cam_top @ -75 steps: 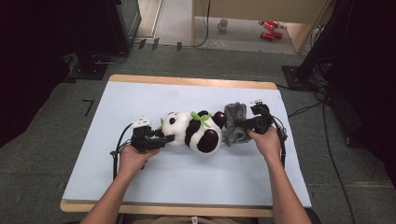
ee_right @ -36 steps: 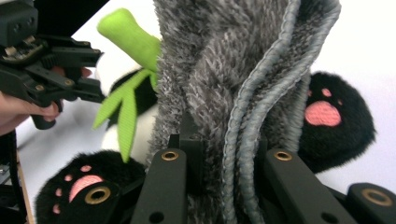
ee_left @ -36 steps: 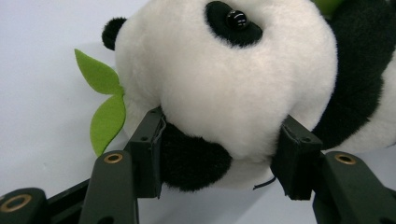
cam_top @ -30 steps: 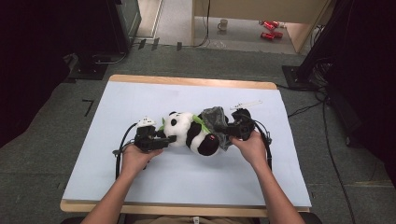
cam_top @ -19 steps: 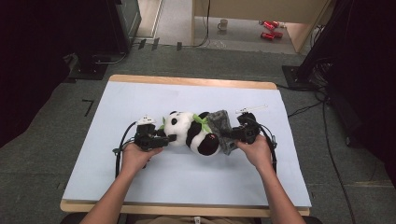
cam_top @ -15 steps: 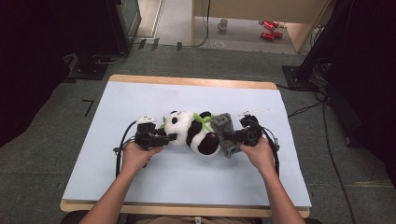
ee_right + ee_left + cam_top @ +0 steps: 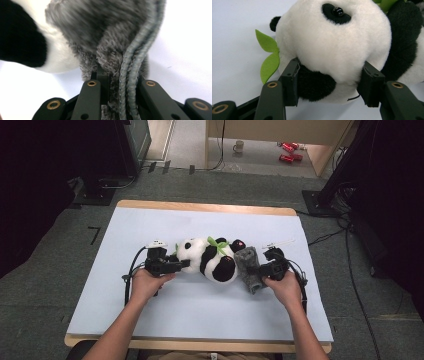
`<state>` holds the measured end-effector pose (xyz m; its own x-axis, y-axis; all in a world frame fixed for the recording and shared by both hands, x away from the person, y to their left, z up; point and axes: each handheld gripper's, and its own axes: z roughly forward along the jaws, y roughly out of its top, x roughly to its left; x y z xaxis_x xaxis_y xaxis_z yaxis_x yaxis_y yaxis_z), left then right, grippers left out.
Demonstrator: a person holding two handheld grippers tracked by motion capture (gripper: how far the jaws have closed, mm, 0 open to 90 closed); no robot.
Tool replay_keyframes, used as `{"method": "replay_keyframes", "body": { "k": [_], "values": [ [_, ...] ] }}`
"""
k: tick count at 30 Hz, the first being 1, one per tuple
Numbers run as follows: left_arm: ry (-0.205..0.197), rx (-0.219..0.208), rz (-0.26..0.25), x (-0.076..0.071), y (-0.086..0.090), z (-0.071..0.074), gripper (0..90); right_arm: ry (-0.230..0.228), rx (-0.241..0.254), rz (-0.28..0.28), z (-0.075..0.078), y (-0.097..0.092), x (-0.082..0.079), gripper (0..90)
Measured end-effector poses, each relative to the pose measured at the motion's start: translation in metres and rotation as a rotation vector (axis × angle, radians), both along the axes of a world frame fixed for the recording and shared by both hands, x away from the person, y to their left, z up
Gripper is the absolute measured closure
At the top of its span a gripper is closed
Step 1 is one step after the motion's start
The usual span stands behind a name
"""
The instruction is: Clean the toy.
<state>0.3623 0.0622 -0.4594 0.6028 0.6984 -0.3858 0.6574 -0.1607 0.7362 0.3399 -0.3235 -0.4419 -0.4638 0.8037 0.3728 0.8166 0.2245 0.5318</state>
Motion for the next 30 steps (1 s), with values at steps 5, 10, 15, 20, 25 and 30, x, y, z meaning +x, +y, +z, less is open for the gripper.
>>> {"method": "replay_keyframes", "body": {
  "k": [5,10,15,20,25,30],
  "values": [
    [-0.005,0.001,-0.003,0.001,-0.001,0.0,43.9,-0.049,0.057,-0.022,0.019,-0.01,-0.001,78.4],
    [-0.014,-0.001,-0.002,-0.001,-0.001,-0.001,43.8,-0.127,0.102,-0.017,0.043,-0.008,-0.002,78.4],
    [-0.025,-0.005,-0.007,-0.001,0.0,-0.003,43.8,-0.16,0.121,0.003,0.053,0.0,0.003,78.4],
    [-0.043,-0.002,0.005,-0.009,0.001,-0.008,43.6,-0.167,0.142,0.056,0.057,0.022,0.014,78.4],
    [-0.056,-0.015,0.018,-0.014,0.002,-0.013,43.5,-0.18,0.138,0.104,0.057,0.042,0.019,78.3],
    [-0.069,-0.004,0.024,-0.019,0.003,-0.017,43.2,-0.155,0.098,0.152,0.048,0.06,0.024,77.8]
  ]
}}
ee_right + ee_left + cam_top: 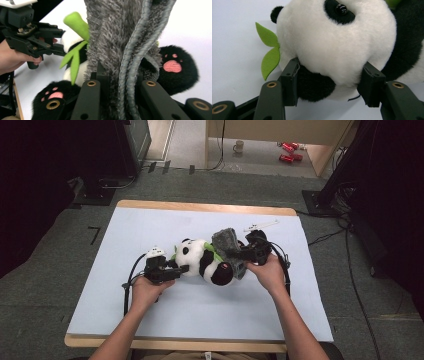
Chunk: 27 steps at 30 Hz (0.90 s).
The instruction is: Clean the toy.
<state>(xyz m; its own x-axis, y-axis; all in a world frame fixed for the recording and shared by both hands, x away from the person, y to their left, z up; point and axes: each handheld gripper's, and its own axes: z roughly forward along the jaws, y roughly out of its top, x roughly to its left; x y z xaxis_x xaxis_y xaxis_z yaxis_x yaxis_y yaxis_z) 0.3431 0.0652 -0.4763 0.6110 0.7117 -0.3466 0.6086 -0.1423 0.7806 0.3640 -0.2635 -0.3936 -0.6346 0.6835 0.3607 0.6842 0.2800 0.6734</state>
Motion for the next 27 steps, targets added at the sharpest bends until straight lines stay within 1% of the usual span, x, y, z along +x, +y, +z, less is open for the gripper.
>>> {"method": "replay_keyframes", "body": {
  "k": [1,2,3,6,7,9,10,13,14,15,17,18,21,24,26,27],
  "values": [
    [0.0,0.0,0.0,0.0,0.0,0.0,43.2,0.0,0.0,0.0,0.0,0.0,0.0,77.8],
    [-0.003,0.001,-0.002,0.0,0.0,-0.001,43.2,0.021,0.005,-0.002,-0.005,0.001,0.001,77.6],
    [-0.003,0.001,-0.002,0.0,0.0,-0.001,43.1,0.021,0.005,-0.002,-0.005,0.001,0.001,77.6],
    [-0.009,0.001,-0.004,0.0,-0.001,-0.001,43.1,0.01,0.002,-0.009,-0.013,-0.004,0.002,77.5],
    [-0.008,0.004,-0.005,0.0,-0.002,0.0,43.0,0.013,0.01,-0.015,-0.016,-0.005,0.001,77.6],
    [-0.004,0.006,-0.004,0.001,-0.002,0.0,42.7,0.011,0.013,-0.02,-0.017,-0.007,0.001,77.6],
    [0.001,0.009,-0.004,0.002,-0.003,0.001,42.6,0.018,0.018,-0.036,-0.021,-0.01,-0.001,77.9],
    [0.007,0.011,-0.003,0.005,-0.004,0.003,42.7,0.018,0.005,-0.052,-0.023,-0.013,-0.003,77.9],
    [0.011,0.011,-0.005,0.007,-0.005,0.004,42.6,0.022,-0.011,-0.065,-0.025,-0.018,-0.006,78.0],
    [0.011,0.011,-0.005,0.007,-0.005,0.004,42.7,0.022,-0.011,-0.065,-0.025,-0.018,-0.006,78.0],
    [0.019,0.013,-0.007,0.009,-0.005,0.005,42.6,0.037,-0.015,-0.079,-0.029,-0.024,-0.008,78.1],
    [0.027,0.022,-0.01,0.011,-0.006,0.007,42.6,0.047,-0.011,-0.087,-0.031,-0.027,-0.01,78.1],
    [0.037,0.023,-0.01,0.013,-0.007,0.009,42.6,0.057,-0.014,-0.095,-0.034,-0.03,-0.012,78.1],
    [0.059,0.006,-0.005,0.017,-0.006,0.011,42.2,0.08,-0.116,-0.128,-0.042,-0.038,-0.016,78.6],
    [0.066,-0.01,0.0,0.02,-0.006,0.011,42.2,0.114,-0.128,-0.152,-0.048,-0.042,-0.015,78.7],
    [0.069,-0.015,-0.001,0.021,-0.006,0.011,42.2,0.147,-0.133,-0.163,-0.051,-0.045,-0.015,78.7]
  ]
}}
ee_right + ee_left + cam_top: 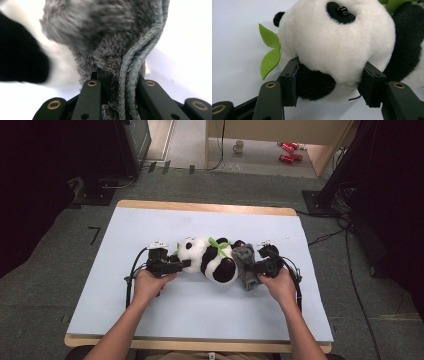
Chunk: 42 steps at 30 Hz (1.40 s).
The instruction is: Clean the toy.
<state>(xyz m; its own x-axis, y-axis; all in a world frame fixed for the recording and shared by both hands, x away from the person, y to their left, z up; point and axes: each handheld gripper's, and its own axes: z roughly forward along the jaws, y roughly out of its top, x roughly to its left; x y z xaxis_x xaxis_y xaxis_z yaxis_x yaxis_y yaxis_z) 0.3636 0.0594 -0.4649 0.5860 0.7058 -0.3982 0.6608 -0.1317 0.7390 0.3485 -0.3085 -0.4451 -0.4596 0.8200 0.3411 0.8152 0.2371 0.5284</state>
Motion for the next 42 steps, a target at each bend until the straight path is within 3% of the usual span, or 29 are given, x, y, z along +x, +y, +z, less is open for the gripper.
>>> {"method": "replay_keyframes", "body": {
  "k": [2,3,6,9,11,14,19,23,25,29,30,31,34,35,36,37,40,42],
  "values": [
    [0.005,-0.002,0.0,0.001,0.0,0.001,42.2,0.01,-0.013,-0.006,-0.002,-0.001,0.0,78.7],
    [0.01,-0.005,0.006,0.003,-0.001,0.003,42.3,0.041,-0.029,-0.027,-0.006,-0.006,0.0,78.7],
    [0.009,-0.001,0.008,0.004,-0.002,0.006,44.0,0.041,0.006,-0.045,-0.003,-0.011,-0.001,78.8],
    [0.002,-0.001,0.02,0.004,-0.004,0.012,47.9,-0.008,0.086,-0.056,0.016,-0.02,-0.007,78.8],
    [0.002,0.001,0.023,0.004,-0.005,0.013,48.9,-0.021,0.105,-0.053,0.021,-0.021,-0.009,78.8],
    [0.01,0.012,0.029,0.002,-0.007,0.017,52.4,-0.098,0.163,-0.037,0.047,-0.019,-0.016,78.8],
    [0.052,0.033,0.035,-0.005,-0.009,0.027,54.4,-0.198,0.181,0.019,0.085,-0.002,-0.032,78.8],
    [0.069,0.041,0.036,-0.015,-0.01,0.031,54.2,-0.216,0.207,0.059,0.1,0.007,-0.04,78.8],
    [0.06,0.049,0.037,-0.018,-0.013,0.029,53.8,-0.226,0.203,0.096,0.109,0.019,-0.047,78.8],
    [0.057,0.049,0.034,-0.018,-0.013,0.028,53.5,-0.221,0.171,0.128,0.105,0.034,-0.047,78.7],
    [0.055,0.05,0.032,-0.018,-0.013,0.028,53.4,-0.222,0.138,0.124,0.1,0.038,-0.045,78.7],
    [0.045,0.06,0.018,-0.019,-0.014,0.027,52.4,-0.228,0.065,0.105,0.089,0.043,-0.041,78.7],
    [0.011,0.082,-0.004,-0.02,-0.015,0.025,49.8,-0.223,0.082,0.1,0.079,0.042,-0.038,78.9],
    [-0.02,0.081,-0.026,-0.021,-0.013,0.025,43.5,-0.236,0.055,0.088,0.075,0.04,-0.035,79.0],
    [-0.02,0.081,-0.026,-0.021,-0.013,0.025,40.9,-0.236,0.055,0.088,0.075,0.04,-0.035,79.0],
    [-0.053,0.078,-0.058,-0.02,-0.01,0.024,35.7,-0.24,0.067,0.074,0.073,0.036,-0.034,78.9],
    [-0.086,0.075,-0.079,-0.02,-0.005,0.024,29.4,-0.244,0.074,0.062,0.072,0.032,-0.033,78.9],
    [-0.139,0.076,-0.09,-0.02,0.002,0.027,26.8,-0.244,0.088,0.05,0.071,0.028,-0.031,78.8]
  ]
}}
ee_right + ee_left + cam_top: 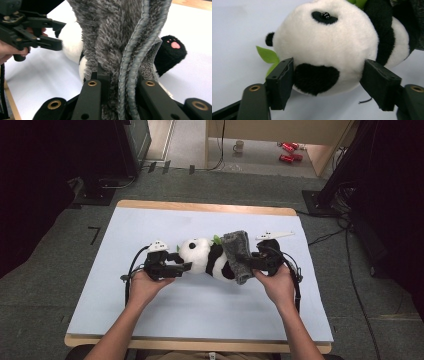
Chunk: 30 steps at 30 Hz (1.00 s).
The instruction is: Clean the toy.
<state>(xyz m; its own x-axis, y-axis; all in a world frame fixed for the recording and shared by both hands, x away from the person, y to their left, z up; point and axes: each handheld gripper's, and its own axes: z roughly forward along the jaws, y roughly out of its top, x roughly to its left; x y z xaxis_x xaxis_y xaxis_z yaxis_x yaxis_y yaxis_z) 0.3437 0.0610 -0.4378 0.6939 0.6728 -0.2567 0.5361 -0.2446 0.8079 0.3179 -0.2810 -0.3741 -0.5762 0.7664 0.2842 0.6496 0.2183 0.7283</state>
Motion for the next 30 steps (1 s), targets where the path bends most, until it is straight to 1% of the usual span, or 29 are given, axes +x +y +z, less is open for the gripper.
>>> {"method": "replay_keyframes", "body": {
  "k": [1,2,3,4,5,6,7,8,9,10,11,12,13,14,15,16,18,19,20,21,22,23,24,25,26,27,28,29,30],
  "values": [
    [0.0,0.0,0.0,0.0,0.0,0.0,25.8,0.0,0.0,0.0,0.0,0.0,0.0,78.8],
    [-0.018,0.004,-0.011,0.001,0.002,0.0,23.9,-0.003,0.001,-0.012,0.0,-0.002,0.001,78.7],
    [-0.024,0.009,-0.019,0.002,0.004,0.0,23.9,-0.003,0.001,-0.012,0.0,-0.002,0.001,78.7],
    [-0.028,0.025,-0.025,0.005,0.005,-0.002,21.2,-0.009,-0.003,-0.021,0.0,-0.006,0.003,78.6],
    [-0.032,0.03,-0.028,0.011,0.008,-0.005,19.9,-0.009,-0.008,-0.029,0.0,-0.008,0.004,78.6],
    [-0.032,0.03,-0.028,0.011,0.008,-0.005,18.6,-0.009,-0.008,-0.029,0.0,-0.008,0.004,78.6],
    [-0.025,-0.003,-0.049,0.017,0.006,-0.008,17.9,0.002,0.005,-0.035,0.0,-0.011,0.007,78.6],
    [-0.025,-0.003,-0.049,0.017,0.006,-0.008,17.9,0.002,0.005,-0.035,0.0,-0.011,0.007,78.6],
    [-0.055,-0.03,-0.096,0.022,0.001,-0.011,17.9,0.009,0.012,-0.039,-0.002,-0.014,0.009,78.5],
    [-0.055,-0.03,-0.096,0.022,0.001,-0.011,17.8,0.009,0.012,-0.039,-0.002,-0.014,0.009,78.5],
    [-0.055,-0.051,-0.126,0.025,-0.001,-0.013,17.1,0.02,0.02,-0.042,-0.004,-0.015,0.01,78.5],
    [-0.055,-0.051,-0.126,0.025,-0.001,-0.013,15.8,0.02,0.02,-0.042,-0.004,-0.015,0.01,78.5],
    [-0.046,-0.065,-0.128,0.028,-0.002,-0.016,15.8,0.021,0.025,-0.042,-0.004,-0.016,0.01,78.5],
    [-0.008,-0.083,-0.126,0.031,-0.003,-0.02,14.0,0.029,0.043,-0.042,-0.005,-0.018,0.011,78.4],
    [0.003,-0.086,-0.127,0.032,-0.003,-0.021,14.1,0.031,0.048,-0.042,-0.006,-0.018,0.012,78.4],
    [0.002,-0.088,-0.13,0.031,-0.004,-0.022,14.4,0.032,0.051,-0.043,-0.006,-0.019,0.012,78.4],
    [0.004,-0.089,-0.13,0.029,-0.005,-0.023,17.3,0.033,0.057,-0.045,-0.007,-0.018,0.013,78.4],
    [-0.001,-0.073,-0.126,0.028,-0.006,-0.023,20.9,0.034,0.06,-0.046,-0.006,-0.018,0.013,78.4],
    [-0.001,-0.073,-0.126,0.028,-0.006,-0.023,23.6,0.034,0.06,-0.046,-0.006,-0.018,0.013,78.4],
    [0.007,-0.046,-0.103,0.026,-0.005,-0.022,32.0,0.048,0.133,-0.031,-0.001,-0.02,0.012,78.6],
    [0.007,-0.046,-0.103,0.026,-0.005,-0.022,35.6,0.044,0.145,-0.026,0.003,-0.02,0.011,78.6],
    [0.025,-0.044,-0.091,0.025,-0.006,-0.021,37.8,0.032,0.146,-0.027,0.011,-0.021,0.01,78.6],
    [0.025,-0.044,-0.091,0.025,-0.006,-0.021,39.2,0.032,0.146,-0.027,0.011,-0.021,0.01,78.6],
    [0.025,-0.03,-0.091,0.024,-0.006,-0.021,40.5,-0.004,0.128,-0.042,0.024,-0.021,0.007,78.6],
    [0.014,-0.009,-0.096,0.023,-0.007,-0.021,40.5,-0.004,0.128,-0.042,0.024,-0.021,0.007,78.6],
    [0.0,0.007,-0.094,0.02,-0.009,-0.021,42.6,-0.038,0.131,-0.055,0.033,-0.024,0.006,78.6],
    [0.0,0.007,-0.094,0.02,-0.009,-0.021,43.2,-0.038,0.131,-0.055,0.033,-0.024,0.006,78.6],
    [-0.006,0.008,-0.086,0.018,-0.01,-0.022,44.1,-0.051,0.138,-0.072,0.037,-0.027,0.006,78.6],
    [-0.006,0.008,-0.086,0.018,-0.01,-0.022,44.7,-0.051,0.138,-0.072,0.037,-0.027,0.006,78.6]
  ]
}}
